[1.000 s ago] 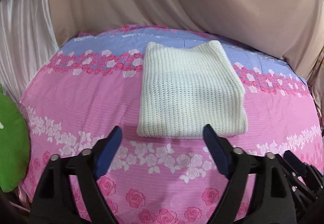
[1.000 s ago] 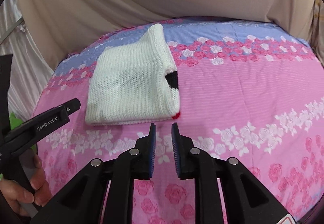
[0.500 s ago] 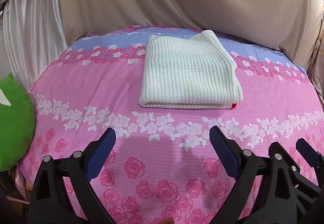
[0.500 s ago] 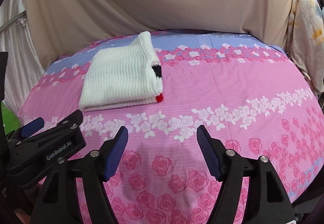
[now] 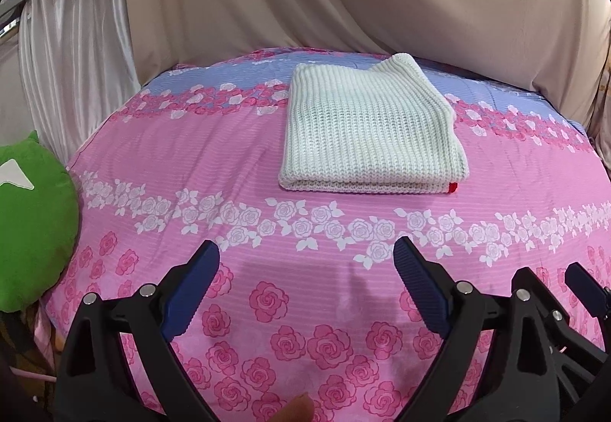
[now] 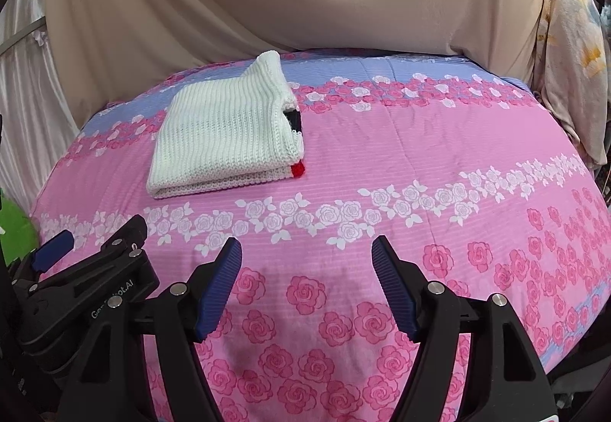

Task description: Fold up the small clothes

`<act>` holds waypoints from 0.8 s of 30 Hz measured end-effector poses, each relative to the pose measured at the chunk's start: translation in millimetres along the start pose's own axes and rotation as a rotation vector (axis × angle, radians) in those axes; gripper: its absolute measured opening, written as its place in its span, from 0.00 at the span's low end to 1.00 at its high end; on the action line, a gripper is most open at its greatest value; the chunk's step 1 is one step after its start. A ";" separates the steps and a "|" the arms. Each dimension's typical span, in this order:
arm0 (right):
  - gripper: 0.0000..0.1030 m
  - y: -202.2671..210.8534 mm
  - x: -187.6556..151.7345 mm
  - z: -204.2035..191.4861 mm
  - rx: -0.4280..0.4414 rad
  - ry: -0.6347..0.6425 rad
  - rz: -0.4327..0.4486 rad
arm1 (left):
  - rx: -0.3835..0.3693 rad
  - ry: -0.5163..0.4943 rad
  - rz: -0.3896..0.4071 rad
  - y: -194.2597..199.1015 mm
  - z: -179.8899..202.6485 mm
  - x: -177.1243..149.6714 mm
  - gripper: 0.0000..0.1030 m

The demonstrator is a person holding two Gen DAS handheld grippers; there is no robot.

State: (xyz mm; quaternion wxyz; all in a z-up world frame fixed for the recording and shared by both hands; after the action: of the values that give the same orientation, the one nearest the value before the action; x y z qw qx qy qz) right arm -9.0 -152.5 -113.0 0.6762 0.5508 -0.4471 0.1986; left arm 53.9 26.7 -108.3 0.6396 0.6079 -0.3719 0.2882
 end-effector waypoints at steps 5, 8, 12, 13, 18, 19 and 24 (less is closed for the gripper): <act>0.67 2.1 -3.8 -3.1 -0.005 -0.008 -0.003 | 0.010 0.011 -0.005 1.4 -4.1 -1.8 0.87; 0.67 3.2 -4.3 -4.9 -0.007 -0.004 0.000 | 0.016 0.011 0.001 3.0 -5.7 -2.2 0.87; 0.67 3.5 -4.5 -6.3 -0.008 -0.003 0.003 | 0.017 0.007 0.005 4.2 -5.4 -2.5 0.87; 0.67 3.5 -4.6 -6.0 -0.009 -0.003 0.002 | 0.021 0.008 0.005 4.2 -5.1 -2.3 0.87; 0.67 3.3 -3.8 -6.4 -0.013 -0.002 0.004 | 0.021 0.006 0.006 4.3 -5.2 -2.2 0.87; 0.67 3.5 -3.8 -7.1 -0.014 -0.002 0.007 | 0.021 0.006 0.006 4.4 -5.0 -2.2 0.87; 0.67 3.2 -4.2 -6.8 -0.020 -0.003 0.005 | 0.021 0.006 0.003 3.7 -4.8 -2.4 0.87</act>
State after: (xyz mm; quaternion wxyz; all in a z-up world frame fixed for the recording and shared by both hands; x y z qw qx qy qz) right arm -11.0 -144.2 -114.7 0.6806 0.5433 -0.4512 0.1950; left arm 50.1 32.0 -108.2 0.6336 0.6133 -0.3680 0.2949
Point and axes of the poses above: each gripper's, at about its wrist camera, not at the fingertips, and y roughly against the way its jaws point, z to its right, x to its top, the point moved 7 cm from there along -y, roughly the way its jaws point, and after that the axes turned 14 degrees about z, right-handed, at the moved point
